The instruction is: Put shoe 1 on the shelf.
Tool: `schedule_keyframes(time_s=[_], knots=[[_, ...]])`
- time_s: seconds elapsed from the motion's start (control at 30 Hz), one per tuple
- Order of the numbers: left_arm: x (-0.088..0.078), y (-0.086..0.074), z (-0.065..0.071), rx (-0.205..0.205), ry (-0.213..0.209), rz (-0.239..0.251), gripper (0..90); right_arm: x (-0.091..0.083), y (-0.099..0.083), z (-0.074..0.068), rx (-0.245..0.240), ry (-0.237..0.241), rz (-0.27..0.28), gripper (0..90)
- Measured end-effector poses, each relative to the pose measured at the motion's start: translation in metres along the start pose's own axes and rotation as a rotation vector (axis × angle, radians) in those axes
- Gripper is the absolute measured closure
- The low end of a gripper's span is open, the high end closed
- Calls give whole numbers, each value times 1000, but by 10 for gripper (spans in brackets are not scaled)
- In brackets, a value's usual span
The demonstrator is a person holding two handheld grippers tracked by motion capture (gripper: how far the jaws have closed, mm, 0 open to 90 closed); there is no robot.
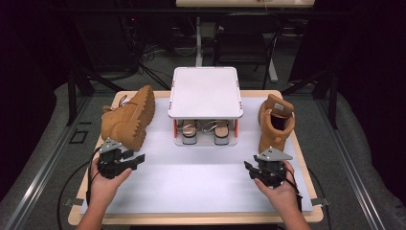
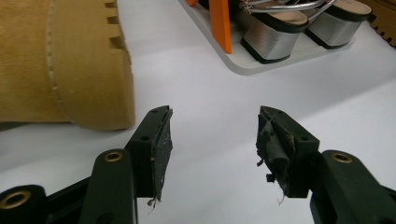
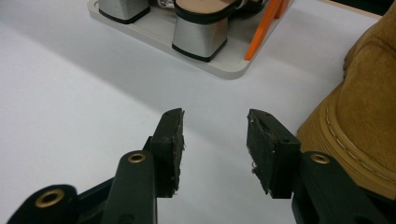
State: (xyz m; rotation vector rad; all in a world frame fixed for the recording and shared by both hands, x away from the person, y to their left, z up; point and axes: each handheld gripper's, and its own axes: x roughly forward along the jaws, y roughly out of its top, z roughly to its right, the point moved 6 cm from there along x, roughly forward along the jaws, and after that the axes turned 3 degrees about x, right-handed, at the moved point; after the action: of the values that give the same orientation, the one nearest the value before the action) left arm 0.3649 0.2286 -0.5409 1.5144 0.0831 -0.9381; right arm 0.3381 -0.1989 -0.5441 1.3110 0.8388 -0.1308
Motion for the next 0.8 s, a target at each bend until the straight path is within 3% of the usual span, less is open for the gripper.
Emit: schedule_keyframes(time_s=[0.23,0.33,0.4,0.8], knots=[[-7,-8,-17,-32,27,-4,456,1,-7,10,60,0,17,510],[-8,-7,-23,-48,35,-5,457,1,-8,11,57,-1,12,501],[-9,-6,-27,-78,42,-10,458,2,-8,10,58,-6,13,492],[-6,5,-59,-191,160,-57,419,5,-12,11,63,-10,-2,473]])
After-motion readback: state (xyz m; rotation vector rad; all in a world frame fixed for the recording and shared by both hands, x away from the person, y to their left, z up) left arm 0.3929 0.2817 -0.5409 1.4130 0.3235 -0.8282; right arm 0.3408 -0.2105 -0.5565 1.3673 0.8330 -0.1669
